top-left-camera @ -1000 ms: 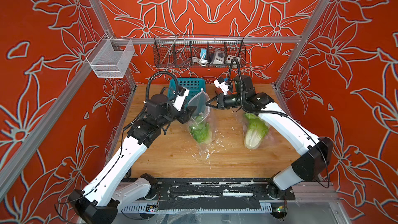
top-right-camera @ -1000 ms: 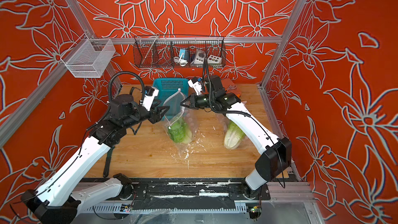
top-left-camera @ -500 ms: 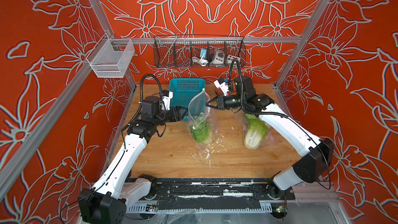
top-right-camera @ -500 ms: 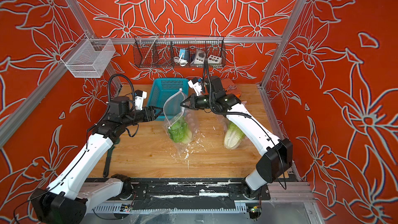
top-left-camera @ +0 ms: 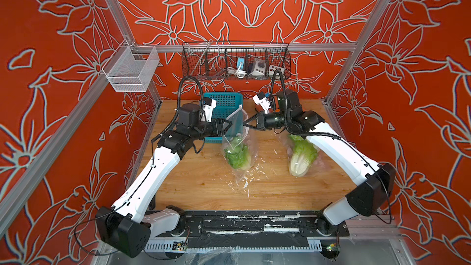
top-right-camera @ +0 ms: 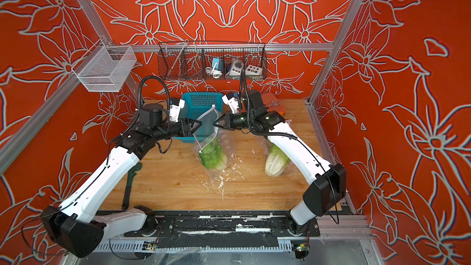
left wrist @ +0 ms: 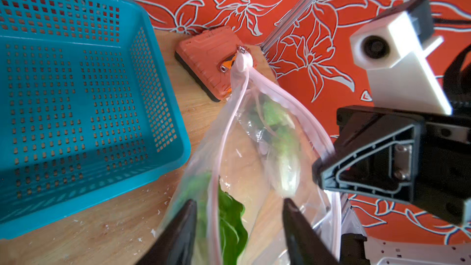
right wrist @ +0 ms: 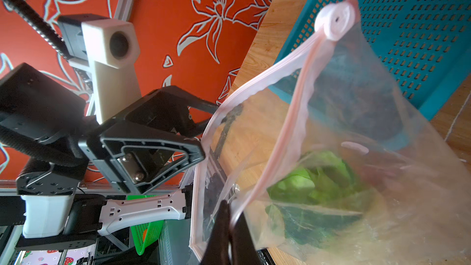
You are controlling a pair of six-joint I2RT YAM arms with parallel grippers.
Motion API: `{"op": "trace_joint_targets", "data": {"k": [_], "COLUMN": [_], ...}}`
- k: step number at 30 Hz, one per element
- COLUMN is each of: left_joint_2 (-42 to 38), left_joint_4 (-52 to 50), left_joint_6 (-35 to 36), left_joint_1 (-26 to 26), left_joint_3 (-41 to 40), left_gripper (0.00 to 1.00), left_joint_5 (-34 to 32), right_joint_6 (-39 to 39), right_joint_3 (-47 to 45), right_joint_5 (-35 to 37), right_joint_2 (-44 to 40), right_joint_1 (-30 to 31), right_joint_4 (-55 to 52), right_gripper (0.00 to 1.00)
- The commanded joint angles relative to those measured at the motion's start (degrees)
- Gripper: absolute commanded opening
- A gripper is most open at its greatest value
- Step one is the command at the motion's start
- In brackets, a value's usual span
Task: Put the chinese cabbages into a zipper bag and zip it
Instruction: Adjust the zipper food storage bag at the center of the board.
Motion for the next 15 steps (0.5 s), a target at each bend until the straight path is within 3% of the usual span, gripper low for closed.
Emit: {"op": "trace_joint_targets", "data": {"k": [1,3,15], "left_joint_2": [0.95,0.70,-9.18], "left_joint_4": [-4.43,-5.44,10.35], "left_joint_6": [3.36,2.38,-14.21], "left_joint_1": [-2.70,-3.35,-8.28], "left_joint_3": [4.04,5.17,-0.55], "left_gripper": [0.21,0.01,0.00], "left_joint_5": [-4.07,-2.71,3.76], "right_joint_6": [-1.80,-3.49,-10.44], "right_joint_3": [3.29,4.75,13.88], "right_joint_5": [1.07,1.17,-2.05], "right_joint_2": [-0.04,0.02,2.18], "right_joint_1": [0.36,0.36,0.33], "right_joint_4": [-2.84,-5.54,-14.47], "right_gripper": [0.00,0.00,0.00]}}
